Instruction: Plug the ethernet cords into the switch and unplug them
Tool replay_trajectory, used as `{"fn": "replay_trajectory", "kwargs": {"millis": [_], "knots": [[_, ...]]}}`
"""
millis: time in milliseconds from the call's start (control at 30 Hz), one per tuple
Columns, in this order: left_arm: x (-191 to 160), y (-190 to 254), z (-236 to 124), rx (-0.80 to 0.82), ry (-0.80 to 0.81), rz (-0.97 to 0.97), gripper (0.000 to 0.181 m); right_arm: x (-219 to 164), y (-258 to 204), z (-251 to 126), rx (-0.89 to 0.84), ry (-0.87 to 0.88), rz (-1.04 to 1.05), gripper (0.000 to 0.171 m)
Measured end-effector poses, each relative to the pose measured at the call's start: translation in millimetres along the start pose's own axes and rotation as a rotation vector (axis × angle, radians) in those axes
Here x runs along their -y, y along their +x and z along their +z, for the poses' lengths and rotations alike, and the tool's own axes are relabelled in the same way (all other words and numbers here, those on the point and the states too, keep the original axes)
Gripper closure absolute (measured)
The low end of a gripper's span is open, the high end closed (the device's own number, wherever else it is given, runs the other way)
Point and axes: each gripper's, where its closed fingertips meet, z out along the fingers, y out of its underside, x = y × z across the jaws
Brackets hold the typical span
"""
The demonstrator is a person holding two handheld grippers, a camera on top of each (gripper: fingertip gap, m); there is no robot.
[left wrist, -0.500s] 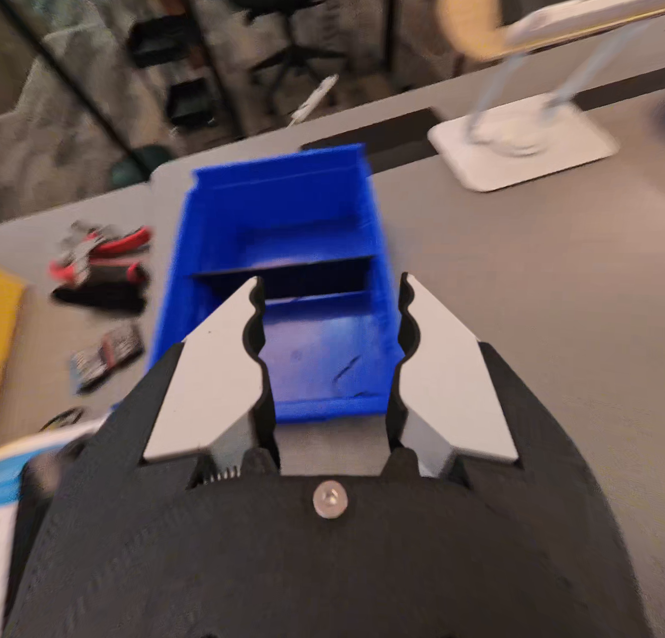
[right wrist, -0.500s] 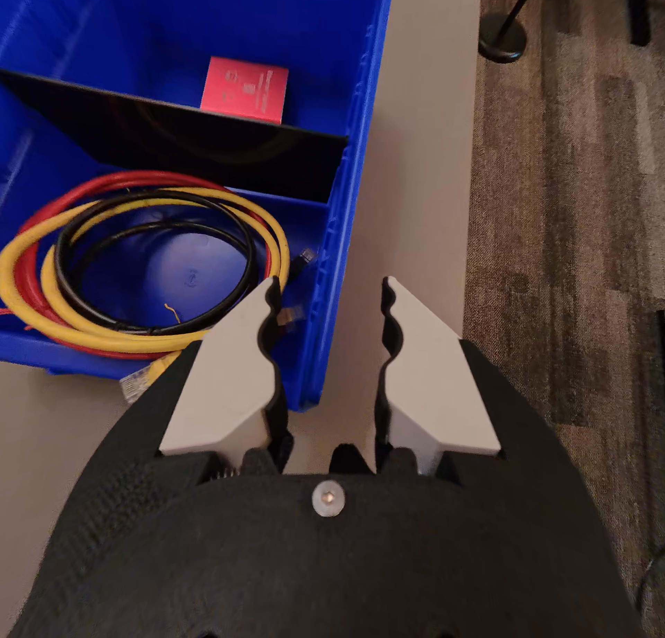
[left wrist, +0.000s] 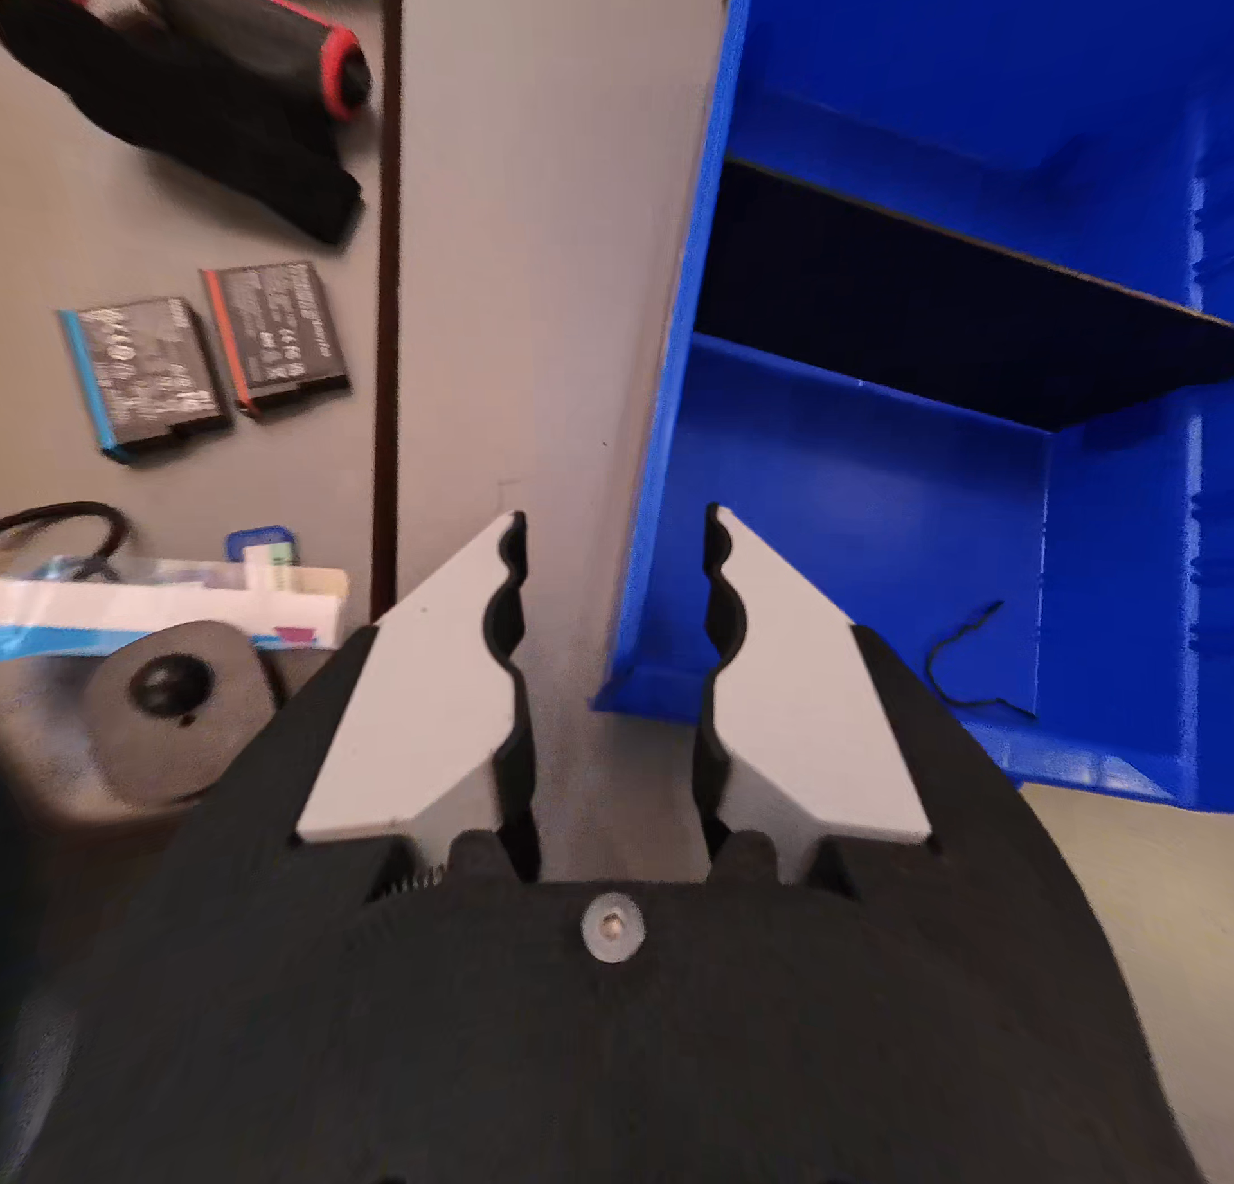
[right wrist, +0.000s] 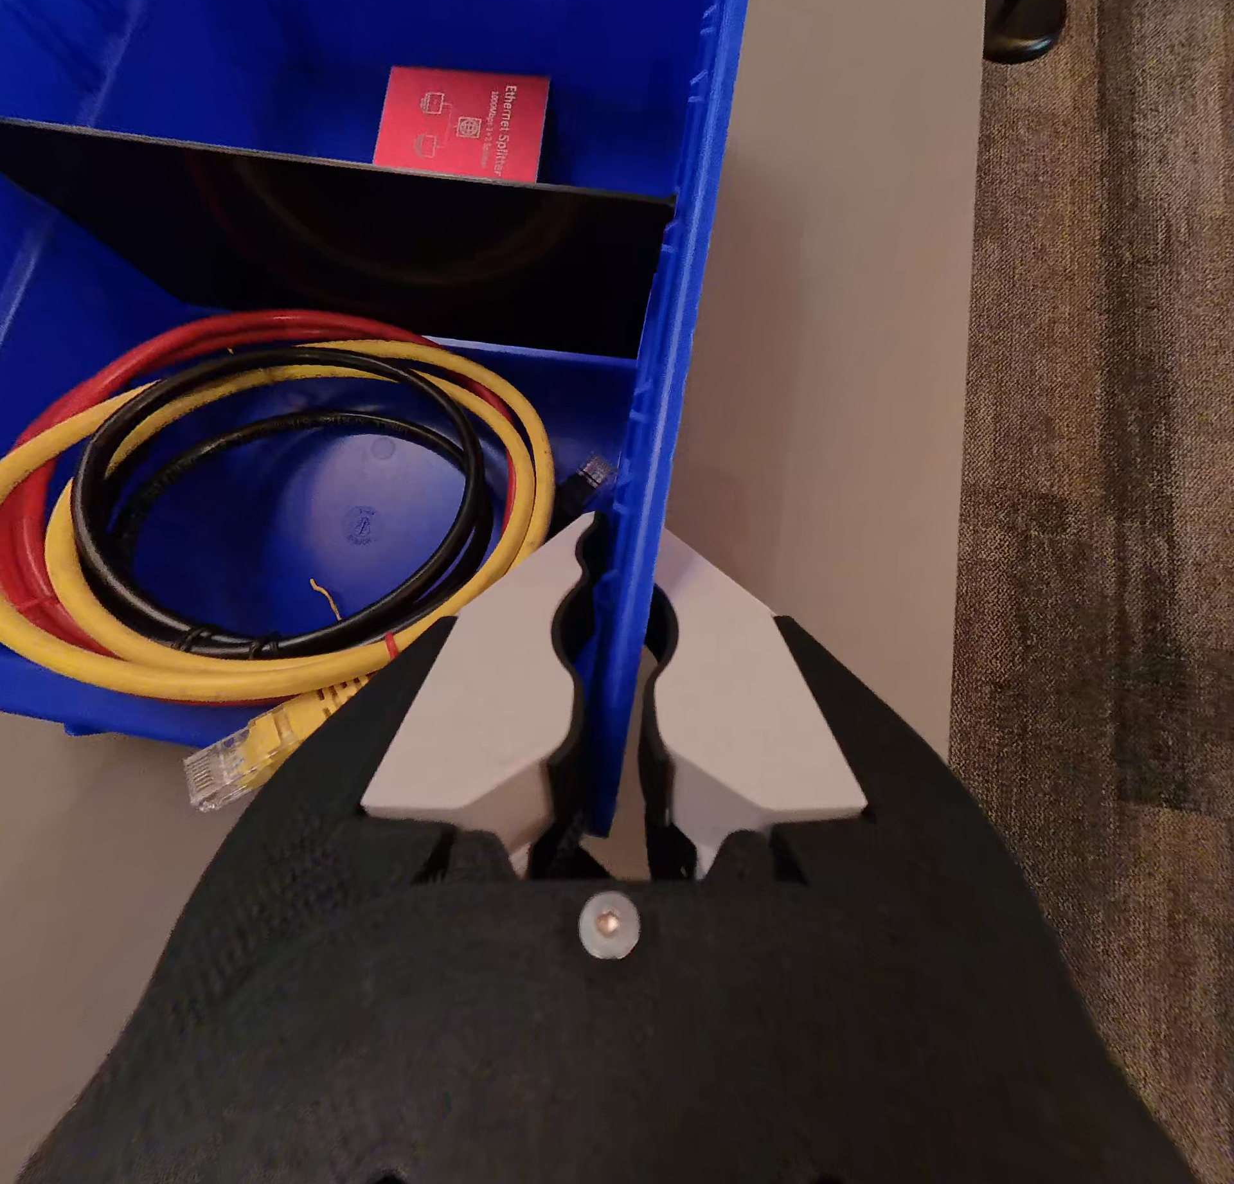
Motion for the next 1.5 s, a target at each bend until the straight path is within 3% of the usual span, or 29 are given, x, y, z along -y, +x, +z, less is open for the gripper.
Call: {"fn": "replay_trajectory", "kwargs": {"millis": [33, 67, 167, 433, 567, 833, 1167, 1233, 1500], "knots": [[-2, 4, 7, -0.032, -0.019, -0.005, 0.143, -2, -3, -2, 0.002, -0.005, -0.004, 0.163], [-4, 11, 12, -0.083, -0.030, -0.009, 0.159, -4, -6, -4, 0.004, -0.008, -0.005, 0.163], [2, 16, 20, -0.119, 0.003, -0.060, 0.177, -12, -22, -11, 0.024, -0.009, -0.010, 0.163], [6, 25, 9, -0.106, 0.088, -0.059, 0.178, -32, -95, -31, 0.097, -0.002, -0.046, 0.165], [11, 34, -19, -0.106, 0.188, -0.103, 0.178, -36, -146, -35, 0.154, -0.002, -0.071, 0.164], [40, 36, -111, -0.130, 0.436, -0.149, 0.178, -34, -269, -35, 0.309, 0.012, -0.089, 0.164], [63, 32, -171, -0.124, 0.537, -0.109, 0.178, -30, -474, -27, 0.575, 0.013, -0.159, 0.120], [67, 31, -181, -0.107, 0.560, -0.100, 0.178, -30, -516, -24, 0.623, 0.017, -0.145, 0.096], [76, 33, -207, -0.085, 0.604, -0.072, 0.178, -2, -668, -7, 0.751, 0.088, -0.134, 0.053]]}}
